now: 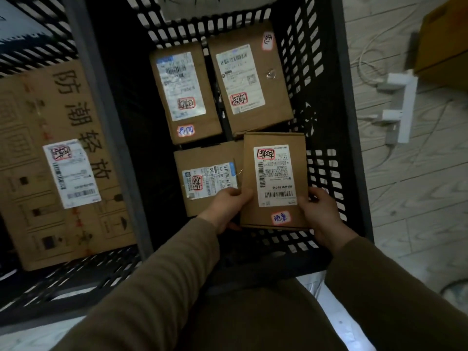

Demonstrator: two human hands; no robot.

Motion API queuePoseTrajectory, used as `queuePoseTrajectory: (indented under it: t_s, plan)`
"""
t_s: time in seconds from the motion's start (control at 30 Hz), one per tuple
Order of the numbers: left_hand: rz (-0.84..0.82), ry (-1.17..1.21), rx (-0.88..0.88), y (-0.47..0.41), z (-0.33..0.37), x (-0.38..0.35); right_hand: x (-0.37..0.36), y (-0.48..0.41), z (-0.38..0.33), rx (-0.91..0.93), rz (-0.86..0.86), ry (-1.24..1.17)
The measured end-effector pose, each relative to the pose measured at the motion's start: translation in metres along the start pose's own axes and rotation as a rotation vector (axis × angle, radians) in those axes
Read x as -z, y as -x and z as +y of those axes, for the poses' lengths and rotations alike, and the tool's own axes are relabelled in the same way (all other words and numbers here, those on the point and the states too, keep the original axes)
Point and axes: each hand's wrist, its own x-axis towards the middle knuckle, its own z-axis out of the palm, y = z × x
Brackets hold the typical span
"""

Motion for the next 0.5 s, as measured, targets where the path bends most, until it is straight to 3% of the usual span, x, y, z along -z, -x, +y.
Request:
queuePoseTrajectory:
  t_s: [0.3, 0.4, 0.5]
  plan:
    - [0.091, 0.197, -0.113, 0.036, 0.015, 0.010, 0.005, 0.034, -0.029, -0.054, -0.037, -0.158]
    - [0.144, 0.239, -0.176, 0.021, 0.043, 0.012, -0.006, 0.016, -0.051, -0.139, -0.107, -0.262]
    - [0.235, 0.199, -0.272, -0.009, 0.074, 0.015, -0.023, -0.019, -0.073, -0.070, -0.045, -0.362]
